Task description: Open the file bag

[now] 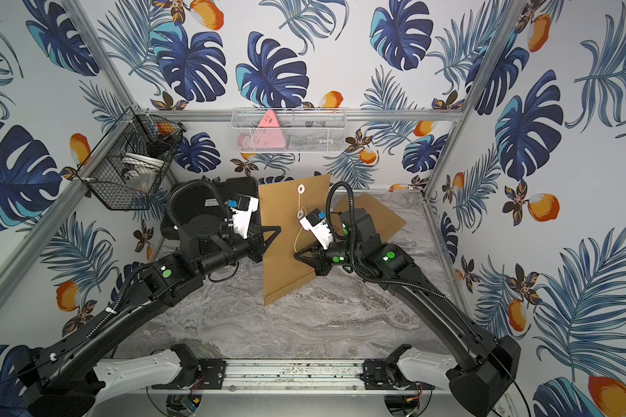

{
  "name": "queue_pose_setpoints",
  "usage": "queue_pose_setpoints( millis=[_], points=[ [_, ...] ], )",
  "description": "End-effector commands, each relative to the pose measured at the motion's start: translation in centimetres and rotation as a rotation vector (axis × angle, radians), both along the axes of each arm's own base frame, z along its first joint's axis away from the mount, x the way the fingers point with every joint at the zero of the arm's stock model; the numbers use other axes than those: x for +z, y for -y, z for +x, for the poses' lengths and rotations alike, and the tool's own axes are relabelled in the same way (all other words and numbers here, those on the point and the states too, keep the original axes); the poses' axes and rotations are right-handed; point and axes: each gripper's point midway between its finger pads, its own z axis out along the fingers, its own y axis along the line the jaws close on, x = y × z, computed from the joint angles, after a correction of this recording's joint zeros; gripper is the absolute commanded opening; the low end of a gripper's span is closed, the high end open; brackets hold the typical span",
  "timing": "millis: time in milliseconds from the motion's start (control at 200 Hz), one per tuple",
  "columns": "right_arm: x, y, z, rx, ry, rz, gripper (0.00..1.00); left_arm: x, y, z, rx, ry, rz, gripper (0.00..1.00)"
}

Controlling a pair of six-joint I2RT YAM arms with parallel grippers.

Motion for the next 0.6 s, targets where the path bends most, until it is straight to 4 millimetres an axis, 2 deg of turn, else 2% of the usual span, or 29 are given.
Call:
queue_pose_setpoints(
  millis=[0,95,170,405,540,555,570,595],
  points=[
    [-1.6,2.6,2.9,-0.220,0.031,-0.121,0.00,1.5,-0.2,0.0,0.006,0.045,-0.014,0.00],
    [-2.5,4.6,4.3,-0.361,0.044,-0.173,0.00,1.6,-0.2,0.0,0.006,0.048,-0.014,0.00],
    [-2.9,5.2,4.5,-0.394,0.049,-0.191,0.00,1.7,-0.2,-0.1,0.001,0.049,-0.015,0.00],
    [-4.2,3.9,2.8,-0.258,0.015,-0.197,0.00,2.3,-0.2,-0.3,-0.003,0.055,-0.025,0.00],
    [-4.8,3.8,2.1,-0.215,0.009,-0.221,0.00,2.7,-0.5,-0.5,0.002,0.063,-0.031,0.00],
    [-5.0,3.8,2.1,-0.212,0.005,-0.225,0.00,2.7,-0.5,-0.5,0.002,0.063,-0.030,0.00],
    [-6.1,4.0,1.8,-0.207,-0.012,-0.246,0.00,2.8,-0.6,-0.5,0.003,0.064,-0.031,0.00],
    [-6.3,4.1,1.7,-0.202,-0.014,-0.251,0.00,2.8,-0.6,-0.6,0.004,0.065,-0.029,0.00]
  ],
)
